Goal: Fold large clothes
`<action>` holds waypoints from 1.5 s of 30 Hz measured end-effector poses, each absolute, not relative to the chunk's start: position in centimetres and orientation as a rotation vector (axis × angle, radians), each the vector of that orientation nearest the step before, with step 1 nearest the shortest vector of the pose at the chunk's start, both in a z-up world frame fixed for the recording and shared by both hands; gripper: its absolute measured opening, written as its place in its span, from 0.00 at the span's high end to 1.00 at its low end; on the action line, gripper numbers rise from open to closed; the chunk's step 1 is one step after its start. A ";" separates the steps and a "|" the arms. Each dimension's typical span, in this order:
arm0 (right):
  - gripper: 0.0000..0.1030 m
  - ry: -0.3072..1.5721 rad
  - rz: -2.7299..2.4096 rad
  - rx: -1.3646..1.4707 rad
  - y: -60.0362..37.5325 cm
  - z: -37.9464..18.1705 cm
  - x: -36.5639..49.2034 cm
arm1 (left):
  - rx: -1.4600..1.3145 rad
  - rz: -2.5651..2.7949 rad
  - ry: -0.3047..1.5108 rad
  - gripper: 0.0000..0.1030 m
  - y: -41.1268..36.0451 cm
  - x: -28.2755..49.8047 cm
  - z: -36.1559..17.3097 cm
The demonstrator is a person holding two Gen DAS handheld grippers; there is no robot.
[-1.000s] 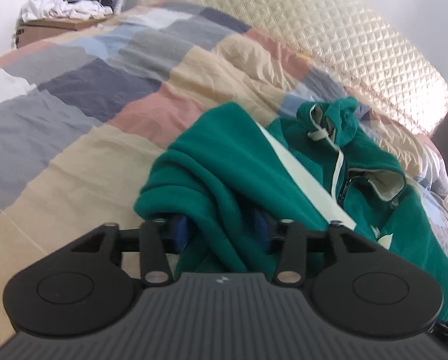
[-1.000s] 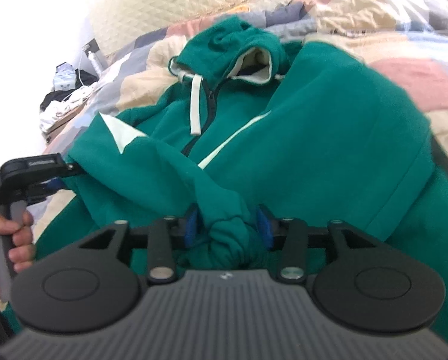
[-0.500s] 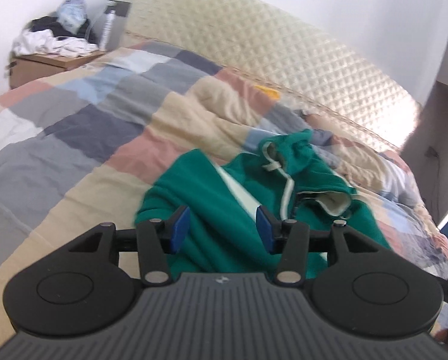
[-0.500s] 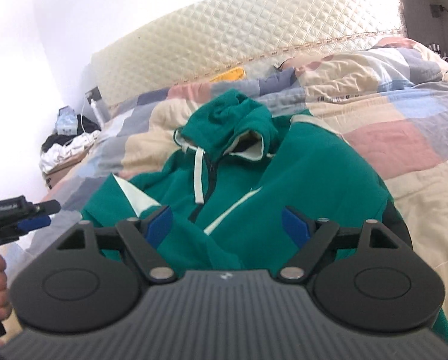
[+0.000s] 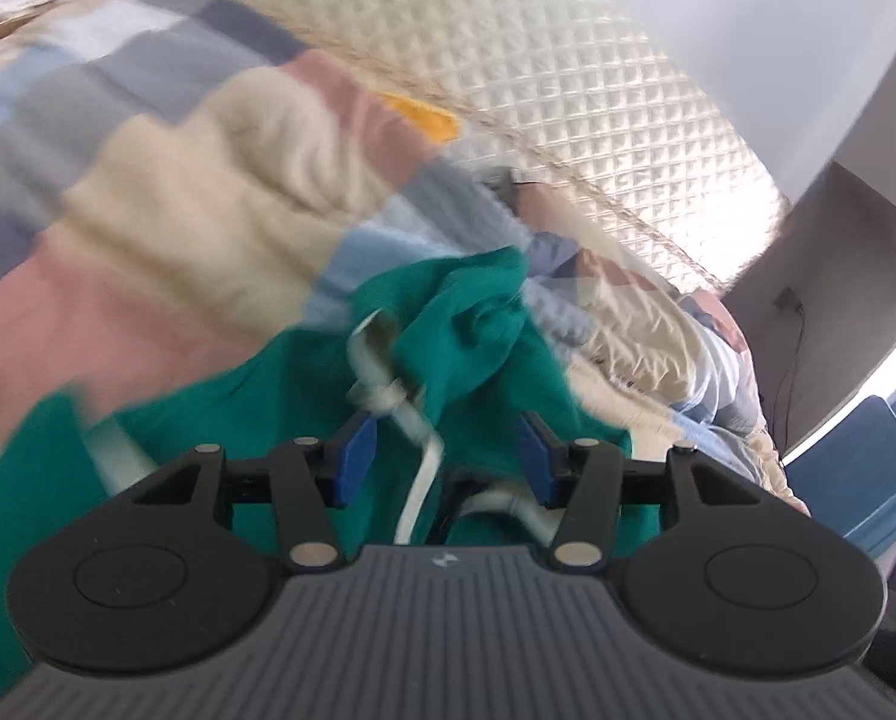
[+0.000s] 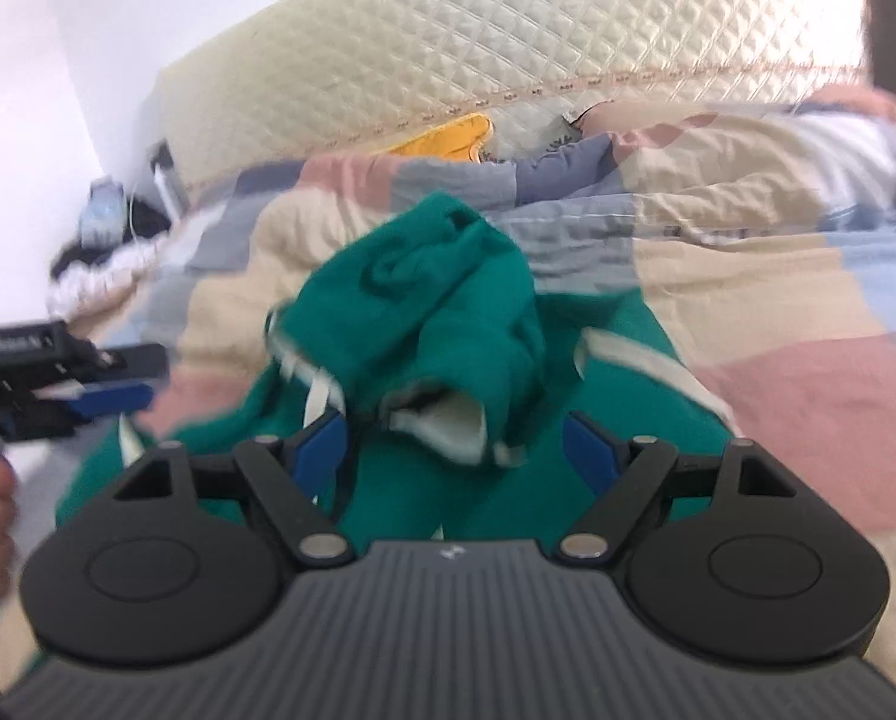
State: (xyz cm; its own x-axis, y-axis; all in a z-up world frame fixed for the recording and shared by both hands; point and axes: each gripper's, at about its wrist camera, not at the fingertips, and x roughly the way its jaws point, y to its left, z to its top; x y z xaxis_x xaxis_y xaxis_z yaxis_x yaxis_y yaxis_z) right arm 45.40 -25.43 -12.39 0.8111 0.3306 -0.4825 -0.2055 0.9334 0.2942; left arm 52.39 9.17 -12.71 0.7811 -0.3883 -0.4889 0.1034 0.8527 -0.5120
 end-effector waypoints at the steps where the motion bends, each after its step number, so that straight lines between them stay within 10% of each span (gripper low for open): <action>1: 0.22 0.560 0.299 0.246 -25.4 -12.7 47.1 | -0.459 -0.279 0.614 0.44 8.3 54.2 -12.5; 9: 0.30 0.670 0.360 -0.050 -21.1 -16.2 54.5 | -0.241 -0.209 0.610 0.46 3.1 65.8 -14.3; 11: 0.36 0.692 0.342 -0.133 -20.4 -17.0 55.0 | -0.192 -0.198 0.645 0.60 2.2 67.8 -15.2; 14: 0.63 0.666 0.329 -0.127 -20.5 -16.7 55.1 | -0.131 -0.205 0.692 0.91 1.4 68.9 -15.8; 19: 0.85 0.538 0.256 -0.073 -21.4 -13.6 54.0 | -0.161 -0.296 0.658 0.92 1.8 67.2 -12.4; 33: 0.87 0.267 0.346 0.144 -25.2 -4.6 36.8 | -0.304 -0.523 0.389 0.92 6.9 44.3 2.5; 45: 0.83 0.527 0.266 0.151 -24.2 -10.7 22.7 | -0.300 -0.517 0.426 0.92 4.8 20.8 -8.1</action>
State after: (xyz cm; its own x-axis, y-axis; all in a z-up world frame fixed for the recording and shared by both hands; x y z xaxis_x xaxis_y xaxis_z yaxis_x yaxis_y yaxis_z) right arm 22.73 -24.20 -10.72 0.8313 0.2882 -0.4752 -0.2111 0.9547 0.2097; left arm 20.77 4.75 -8.06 0.7856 -0.5330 -0.3144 0.4107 0.8291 -0.3793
